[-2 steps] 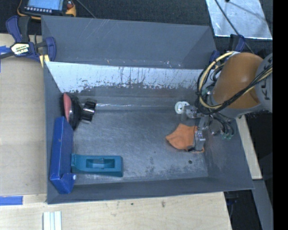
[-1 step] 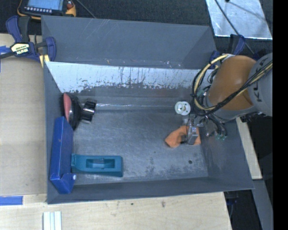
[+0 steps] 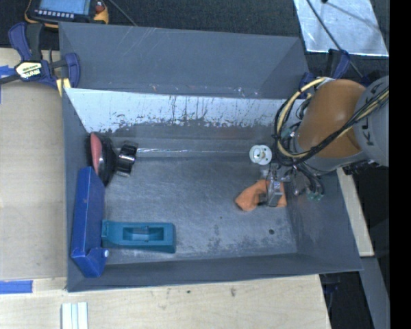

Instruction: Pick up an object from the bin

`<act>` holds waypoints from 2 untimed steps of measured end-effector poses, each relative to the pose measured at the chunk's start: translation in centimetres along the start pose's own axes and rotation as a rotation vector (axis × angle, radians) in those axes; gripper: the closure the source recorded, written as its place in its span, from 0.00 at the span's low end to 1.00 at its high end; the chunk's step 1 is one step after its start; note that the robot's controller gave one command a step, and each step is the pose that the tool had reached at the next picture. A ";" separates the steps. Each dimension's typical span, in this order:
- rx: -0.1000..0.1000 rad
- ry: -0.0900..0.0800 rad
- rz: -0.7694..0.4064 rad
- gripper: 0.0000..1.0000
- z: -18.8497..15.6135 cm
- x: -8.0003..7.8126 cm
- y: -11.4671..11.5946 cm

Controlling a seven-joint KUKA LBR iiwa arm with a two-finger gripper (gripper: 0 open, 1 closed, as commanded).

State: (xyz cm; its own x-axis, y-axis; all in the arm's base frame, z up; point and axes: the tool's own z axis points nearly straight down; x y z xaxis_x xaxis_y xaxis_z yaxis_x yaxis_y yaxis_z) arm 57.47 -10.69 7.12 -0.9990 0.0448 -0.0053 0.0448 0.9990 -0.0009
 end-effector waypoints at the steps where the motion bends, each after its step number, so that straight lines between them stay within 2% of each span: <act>1: 0.000 0.000 -0.001 1.00 0.0 0.0 0.0; 2: 0.000 0.000 -0.001 1.00 0.0 0.0 0.0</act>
Offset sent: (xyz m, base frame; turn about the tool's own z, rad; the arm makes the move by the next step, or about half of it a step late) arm 0.0000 0.0000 0.0000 0.0000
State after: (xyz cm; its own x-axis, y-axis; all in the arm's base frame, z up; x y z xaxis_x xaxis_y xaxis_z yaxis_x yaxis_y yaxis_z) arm 57.47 -10.68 7.12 -0.9990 0.0437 -0.0053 0.0437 0.9990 -0.0011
